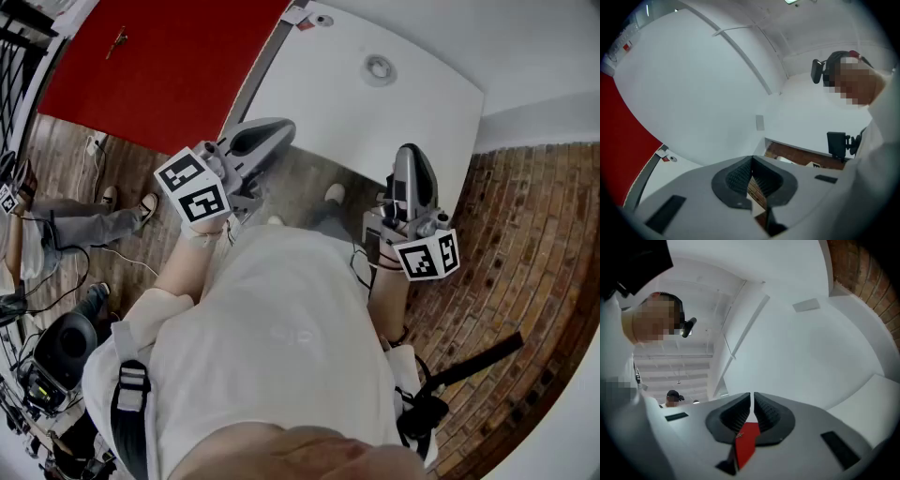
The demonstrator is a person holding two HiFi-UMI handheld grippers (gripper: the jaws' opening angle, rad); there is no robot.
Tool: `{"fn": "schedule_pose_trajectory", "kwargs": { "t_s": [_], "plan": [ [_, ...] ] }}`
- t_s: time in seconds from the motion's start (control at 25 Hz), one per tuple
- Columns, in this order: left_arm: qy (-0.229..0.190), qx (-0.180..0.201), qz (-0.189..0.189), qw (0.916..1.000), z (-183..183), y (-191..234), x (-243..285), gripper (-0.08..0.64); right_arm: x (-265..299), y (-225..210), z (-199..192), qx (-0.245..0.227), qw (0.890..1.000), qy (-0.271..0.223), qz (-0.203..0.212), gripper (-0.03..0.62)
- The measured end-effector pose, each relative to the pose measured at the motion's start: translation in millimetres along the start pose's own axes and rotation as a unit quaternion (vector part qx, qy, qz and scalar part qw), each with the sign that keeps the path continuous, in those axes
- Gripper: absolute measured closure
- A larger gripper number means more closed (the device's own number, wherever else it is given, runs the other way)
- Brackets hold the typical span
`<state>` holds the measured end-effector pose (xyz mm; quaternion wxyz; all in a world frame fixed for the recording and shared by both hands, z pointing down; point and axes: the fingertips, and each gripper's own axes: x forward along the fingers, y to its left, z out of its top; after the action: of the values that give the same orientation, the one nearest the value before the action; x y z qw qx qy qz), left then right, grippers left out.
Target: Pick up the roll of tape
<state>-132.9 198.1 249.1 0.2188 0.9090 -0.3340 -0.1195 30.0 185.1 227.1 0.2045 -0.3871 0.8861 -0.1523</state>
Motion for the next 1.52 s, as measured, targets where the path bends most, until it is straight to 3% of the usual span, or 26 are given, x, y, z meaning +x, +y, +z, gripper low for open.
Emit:
{"fn": "schedule_pose_trajectory", "kwargs": {
  "t_s": [0.52, 0.84, 1.04, 1.2, 1.52],
  "plan": [
    [0.023, 0.010, 0.071, 0.9971, -1.8, 50.3, 120.4, 0.551, 55.3, -147.4, 44.1, 0.007, 1.000, 0.020, 0.021, 0.568],
    [0.022, -0.003, 0.135, 0.9906, -13.9, 70.8, 182.3, 0.551, 90.2, -236.9, 52.0, 0.009, 0.996, 0.069, 0.051, 0.568],
    [0.015, -0.021, 0.166, 0.9858, -22.1, 84.9, 201.2, 0.551, 115.8, -269.8, 45.8, -0.009, 0.991, 0.111, 0.069, 0.568],
    [0.000, -0.047, 0.191, 0.9804, -32.6, 100.7, 206.2, 0.551, 133.6, -290.3, 28.4, -0.093, 0.978, 0.171, 0.071, 0.568],
    [-0.009, -0.083, 0.205, 0.9752, -52.8, 142.2, 205.9, 0.551, 169.2, -295.2, -17.1, -0.135, 0.946, 0.267, 0.125, 0.548]
  ]
}}
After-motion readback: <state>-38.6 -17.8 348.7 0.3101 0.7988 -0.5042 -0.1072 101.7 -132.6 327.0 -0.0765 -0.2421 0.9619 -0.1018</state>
